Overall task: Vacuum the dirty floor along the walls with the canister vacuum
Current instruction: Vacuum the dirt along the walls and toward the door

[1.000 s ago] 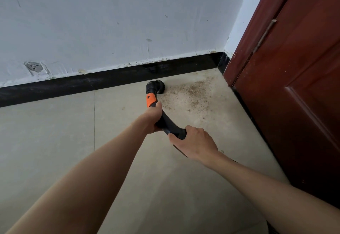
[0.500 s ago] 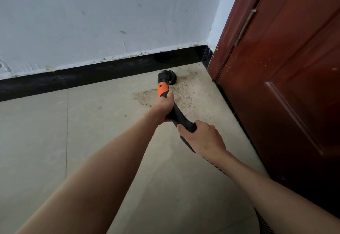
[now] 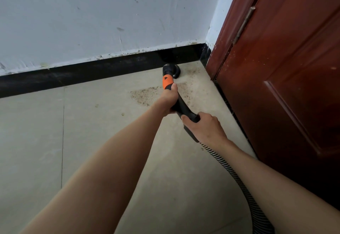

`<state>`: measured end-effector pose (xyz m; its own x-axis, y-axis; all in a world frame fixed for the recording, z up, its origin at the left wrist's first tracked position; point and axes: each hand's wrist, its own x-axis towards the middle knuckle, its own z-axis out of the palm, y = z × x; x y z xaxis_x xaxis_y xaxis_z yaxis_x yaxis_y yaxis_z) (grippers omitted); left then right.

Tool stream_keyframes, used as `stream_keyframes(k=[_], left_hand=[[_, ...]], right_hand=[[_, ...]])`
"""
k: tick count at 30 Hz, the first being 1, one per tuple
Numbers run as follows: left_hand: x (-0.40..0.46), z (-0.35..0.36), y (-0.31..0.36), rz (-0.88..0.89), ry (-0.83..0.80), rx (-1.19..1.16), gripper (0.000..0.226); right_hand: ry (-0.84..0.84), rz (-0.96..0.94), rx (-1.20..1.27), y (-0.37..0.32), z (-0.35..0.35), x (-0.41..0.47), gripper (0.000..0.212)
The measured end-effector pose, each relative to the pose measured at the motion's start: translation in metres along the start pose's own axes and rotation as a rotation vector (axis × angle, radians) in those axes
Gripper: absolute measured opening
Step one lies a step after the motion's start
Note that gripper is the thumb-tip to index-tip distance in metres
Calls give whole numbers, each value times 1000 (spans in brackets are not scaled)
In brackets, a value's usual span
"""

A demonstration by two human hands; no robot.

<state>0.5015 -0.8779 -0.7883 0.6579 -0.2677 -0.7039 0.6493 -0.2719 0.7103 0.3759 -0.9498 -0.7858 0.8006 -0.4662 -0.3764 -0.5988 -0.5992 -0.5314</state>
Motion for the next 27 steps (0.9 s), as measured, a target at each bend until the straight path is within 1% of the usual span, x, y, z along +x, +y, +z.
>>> stream_keyframes(k=[6, 10, 16, 21, 24, 27], left_hand=[[-2, -54, -8, -8, 112, -20, 48], [-12, -101, -23, -39, 184, -79, 46], [-37, -156, -53, -100, 313, -132, 50], [-55, -173, -71, -116, 334, -170, 50], [-60, -171, -77, -104, 350, -127, 49], [-64, -164, -75, -111, 327, -105, 48]], right_hand=[[-86, -77, 16, -36, 27, -5, 44], [-159, -143, -35, -65, 49, -19, 45], [-250, -233, -137, -97, 81, -58, 46], [-279, -253, -181, -103, 89, -79, 46], [-286, -251, -201, -101, 88, -86, 46], [-272, -234, -188, -97, 81, -89, 45]])
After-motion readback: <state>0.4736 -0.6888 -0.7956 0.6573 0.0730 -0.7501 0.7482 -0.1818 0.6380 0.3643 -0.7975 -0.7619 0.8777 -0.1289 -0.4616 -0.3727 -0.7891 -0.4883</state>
